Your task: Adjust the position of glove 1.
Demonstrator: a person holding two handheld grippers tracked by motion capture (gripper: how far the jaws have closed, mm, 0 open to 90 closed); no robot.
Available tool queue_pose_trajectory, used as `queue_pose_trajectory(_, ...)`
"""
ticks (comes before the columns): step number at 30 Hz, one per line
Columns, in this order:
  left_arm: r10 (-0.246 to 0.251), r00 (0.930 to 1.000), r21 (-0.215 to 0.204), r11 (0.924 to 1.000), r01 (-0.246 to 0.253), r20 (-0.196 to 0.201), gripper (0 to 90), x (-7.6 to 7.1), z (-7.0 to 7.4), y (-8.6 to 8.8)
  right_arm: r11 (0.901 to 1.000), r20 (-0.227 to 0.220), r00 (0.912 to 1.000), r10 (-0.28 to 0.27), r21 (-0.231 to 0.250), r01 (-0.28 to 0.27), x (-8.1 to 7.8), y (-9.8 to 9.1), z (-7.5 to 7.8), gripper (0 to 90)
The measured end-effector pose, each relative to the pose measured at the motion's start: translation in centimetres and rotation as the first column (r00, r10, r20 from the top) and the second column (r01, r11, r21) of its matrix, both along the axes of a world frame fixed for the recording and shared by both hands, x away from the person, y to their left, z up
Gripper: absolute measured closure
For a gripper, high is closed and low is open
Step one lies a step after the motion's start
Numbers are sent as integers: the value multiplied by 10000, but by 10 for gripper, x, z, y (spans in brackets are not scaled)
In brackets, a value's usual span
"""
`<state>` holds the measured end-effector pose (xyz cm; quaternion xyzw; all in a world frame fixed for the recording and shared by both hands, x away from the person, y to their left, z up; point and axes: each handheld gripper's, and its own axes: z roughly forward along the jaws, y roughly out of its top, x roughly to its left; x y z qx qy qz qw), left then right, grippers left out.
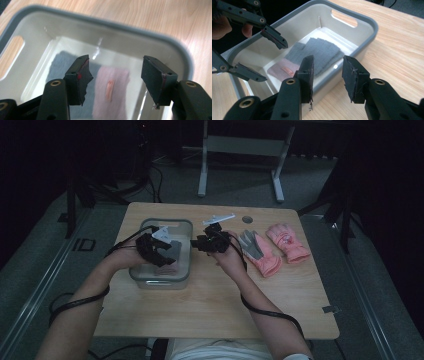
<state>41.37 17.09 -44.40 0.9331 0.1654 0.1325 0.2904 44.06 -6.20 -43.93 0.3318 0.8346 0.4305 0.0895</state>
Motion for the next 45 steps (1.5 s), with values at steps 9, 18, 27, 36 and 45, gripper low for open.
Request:
queue_pose_trajectory(9, -167, 9998, -144, 9998, 165, -144, 418, -7, 4, -49, 9997, 583, 9980, -239, 67, 236, -4, -48, 8, 636)
queue_pose_trajectory(18, -684, 9974, -201, 9975, 679, -235, 419, -18, -5, -90, 9979, 596, 9961, -646, 65, 644, -1, -104, 1, 677)
queue_pose_trajectory(27, -419, 9983, -570, 9976, 396, -400, 419, -40, -17, -117, 9940, 847, 9914, -1001, -348, 1033, 1, -156, -14, 697)
queue_pose_trajectory(36, 301, 9995, -730, 9969, -301, -2, 419, -71, -39, -137, 9812, 559, 9866, -1532, -1102, 1586, 15, -190, -36, 699)
queue_pose_trajectory(45, 809, 9964, -833, 9931, -828, -267, 418, -97, -67, -136, 9670, 522, 9860, -1585, -1937, 1657, 27, -198, -52, 683)
